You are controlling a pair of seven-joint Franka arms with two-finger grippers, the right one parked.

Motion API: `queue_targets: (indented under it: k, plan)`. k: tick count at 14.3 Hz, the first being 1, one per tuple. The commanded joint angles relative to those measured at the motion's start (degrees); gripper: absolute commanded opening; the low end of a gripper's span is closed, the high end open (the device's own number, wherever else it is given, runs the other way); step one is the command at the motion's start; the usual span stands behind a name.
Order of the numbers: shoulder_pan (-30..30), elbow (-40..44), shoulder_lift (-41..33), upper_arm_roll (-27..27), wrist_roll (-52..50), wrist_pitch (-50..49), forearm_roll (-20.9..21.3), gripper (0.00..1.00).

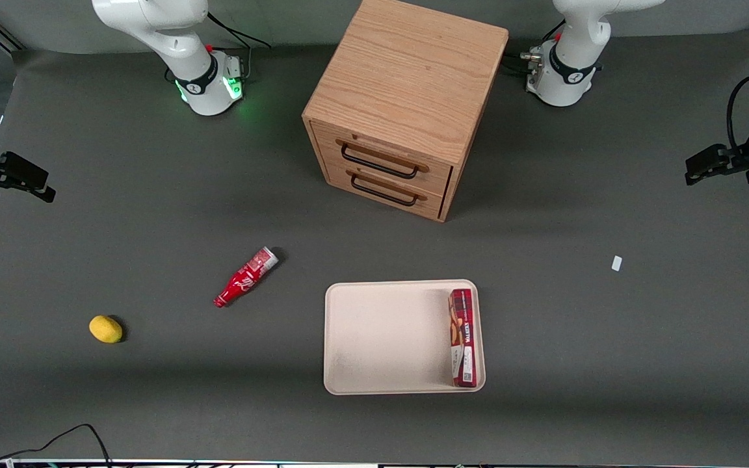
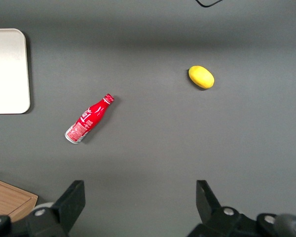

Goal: Place red cookie box on tray

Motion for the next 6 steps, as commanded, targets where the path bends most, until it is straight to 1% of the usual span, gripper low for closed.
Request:
queue_targets:
  k: [1, 2, 4, 6]
  plan:
    - [1.01, 5.15, 2.56, -0.36, 3.44, -3.47, 0.32, 1.0]
    - [-0.39, 6.82, 3.0, 0.43, 3.71, -5.74, 0.5, 1.0]
    - [-4.78, 9.81, 4.49, 5.69, 3.63, -7.26, 0.59, 1.0]
    - [-4.63, 10.62, 5.2, 6.06, 3.72, -7.35, 0.59, 1.0]
